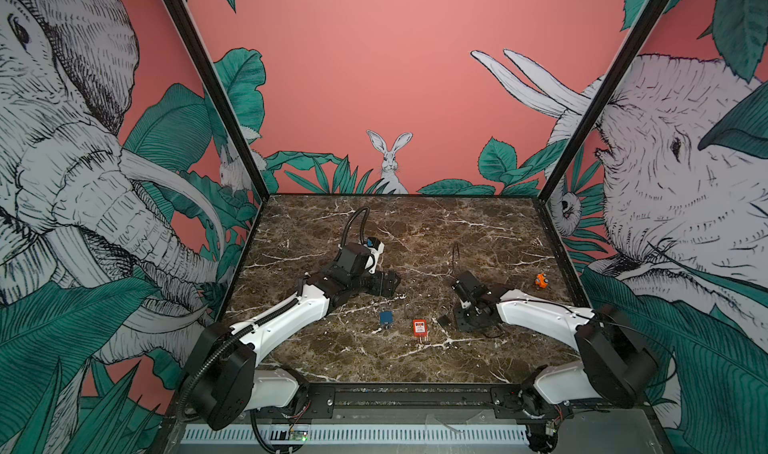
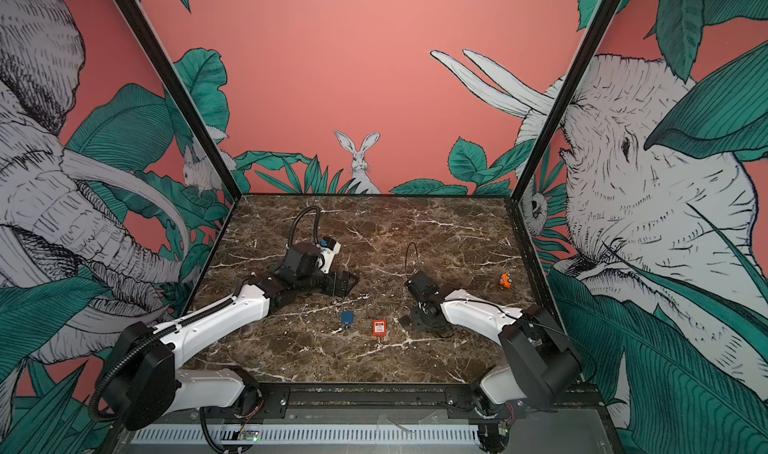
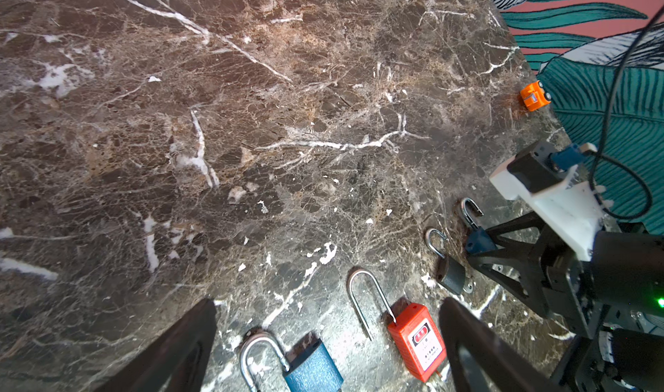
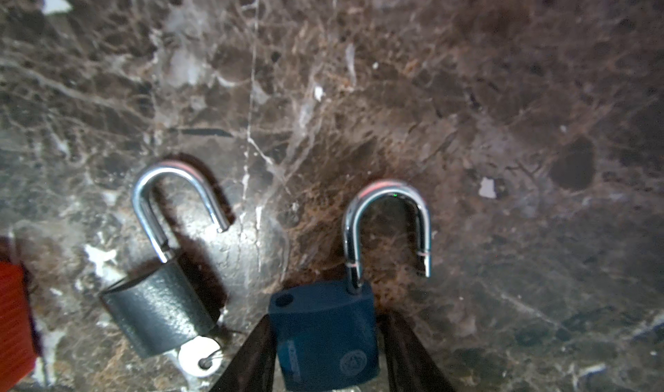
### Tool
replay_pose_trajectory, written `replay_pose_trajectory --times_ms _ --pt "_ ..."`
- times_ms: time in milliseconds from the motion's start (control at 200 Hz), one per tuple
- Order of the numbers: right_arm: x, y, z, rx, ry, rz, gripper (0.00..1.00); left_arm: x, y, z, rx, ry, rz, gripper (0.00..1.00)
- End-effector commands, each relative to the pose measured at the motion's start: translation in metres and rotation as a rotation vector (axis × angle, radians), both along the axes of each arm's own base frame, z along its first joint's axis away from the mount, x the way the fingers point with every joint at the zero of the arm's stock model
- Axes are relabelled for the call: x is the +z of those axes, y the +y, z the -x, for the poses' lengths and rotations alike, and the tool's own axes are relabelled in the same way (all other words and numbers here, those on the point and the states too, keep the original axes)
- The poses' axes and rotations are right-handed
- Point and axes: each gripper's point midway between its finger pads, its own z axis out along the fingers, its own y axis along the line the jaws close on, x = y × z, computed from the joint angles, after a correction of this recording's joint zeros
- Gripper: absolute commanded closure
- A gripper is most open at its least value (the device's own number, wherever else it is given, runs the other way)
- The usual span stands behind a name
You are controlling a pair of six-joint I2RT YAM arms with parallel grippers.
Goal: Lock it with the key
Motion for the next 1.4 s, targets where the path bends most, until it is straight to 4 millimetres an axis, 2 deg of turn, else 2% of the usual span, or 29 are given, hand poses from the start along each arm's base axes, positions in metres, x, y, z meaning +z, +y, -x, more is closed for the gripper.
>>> replay_pose_trajectory --times_ms 0,165,320,425,500,625,785,805,885,1030,1165,1395 --pt "-0.010 -0.008 0.007 -0.004 0.018 0.039 0.53 0.011 -0.007 -0.003 -0.006 -0.019 0.028 0.03" --pt "-0.011 -0.009 0.009 0.000 0.021 0.039 0.58 0.010 -0.008 -0.003 -0.010 -0.018 0.028 0.04" --pt "0.001 -0.007 0.004 0.008 -0.024 0.019 0.65 0.010 -0.011 -0.003 -0.012 -0.011 0.038 0.05" --pt "0.017 -0.005 -0.004 0.033 -0.075 0.017 0.71 0.011 -0.014 -0.004 -0.019 -0.009 0.048 0.06" --pt "0.031 -0.002 -0.010 0.061 -0.109 0.013 0.72 0.011 -0.017 -0.004 -0.025 -0.003 0.055 0.07" --pt "0.057 0.017 -0.016 0.146 -0.174 -0.088 0.72 0.011 -0.026 -0.005 -0.039 0.017 0.071 0.09" --pt "0.094 0.052 -0.020 0.255 -0.287 -0.291 0.72 0.017 -0.057 -0.005 -0.081 0.047 0.155 0.12" --pt "0.097 0.054 -0.020 0.264 -0.295 -0.303 0.72 0.019 -0.069 0.004 -0.113 0.048 0.159 0.12" --pt "0.115 0.066 -0.019 0.316 -0.353 -0.340 0.72 0.021 -0.091 0.011 -0.159 0.061 0.173 0.12" --pt "0.141 0.081 -0.016 0.377 -0.431 -0.410 0.72 0.022 -0.124 0.020 -0.200 0.109 0.274 0.13" --pt "0.152 0.087 -0.013 0.400 -0.454 -0.433 0.72 0.023 -0.140 0.023 -0.214 0.126 0.309 0.13" --pt "0.151 0.096 -0.009 0.435 -0.436 -0.415 0.72 0.024 -0.156 0.024 -0.223 0.148 0.367 0.16"
